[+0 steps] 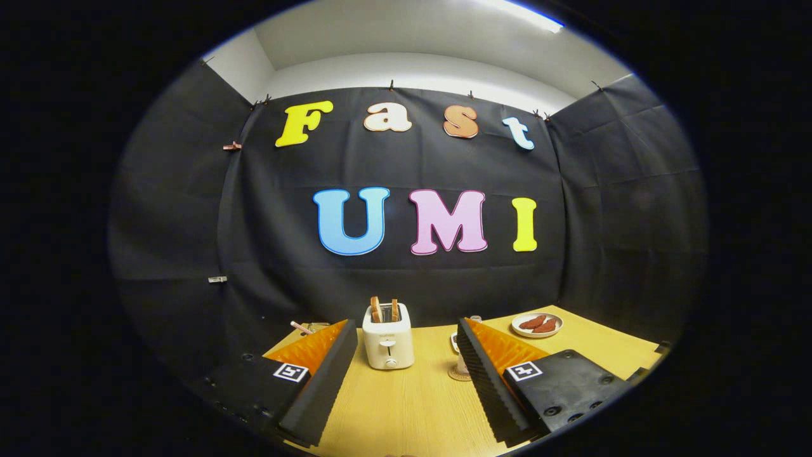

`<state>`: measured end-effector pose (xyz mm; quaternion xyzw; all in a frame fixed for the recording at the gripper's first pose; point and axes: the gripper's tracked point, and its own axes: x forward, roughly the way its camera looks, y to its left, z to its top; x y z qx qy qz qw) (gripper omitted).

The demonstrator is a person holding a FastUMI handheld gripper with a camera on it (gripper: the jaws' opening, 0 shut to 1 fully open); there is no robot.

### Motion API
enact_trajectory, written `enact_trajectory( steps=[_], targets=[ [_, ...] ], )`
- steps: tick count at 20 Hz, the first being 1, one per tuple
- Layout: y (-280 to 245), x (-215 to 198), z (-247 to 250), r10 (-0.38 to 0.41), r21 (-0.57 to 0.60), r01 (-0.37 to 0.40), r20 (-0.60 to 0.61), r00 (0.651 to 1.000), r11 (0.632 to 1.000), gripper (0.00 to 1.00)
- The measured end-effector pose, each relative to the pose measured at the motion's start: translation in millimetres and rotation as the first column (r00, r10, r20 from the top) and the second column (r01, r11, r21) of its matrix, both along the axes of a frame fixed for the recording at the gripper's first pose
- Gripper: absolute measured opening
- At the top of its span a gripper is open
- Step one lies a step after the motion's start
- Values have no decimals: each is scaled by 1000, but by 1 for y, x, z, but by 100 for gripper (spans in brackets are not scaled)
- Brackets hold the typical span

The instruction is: Take the bottle from table, then pour the juice into the cup, finally place the bottle on the coaster

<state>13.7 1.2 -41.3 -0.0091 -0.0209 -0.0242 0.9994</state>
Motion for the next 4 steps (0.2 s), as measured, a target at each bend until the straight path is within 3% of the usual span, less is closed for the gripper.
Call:
enact_trajectory(
  steps=[4],
  targets=[
    [-2, -1, -2, -1, -3, 1, -14, 1000, 1000, 97]
  ],
)
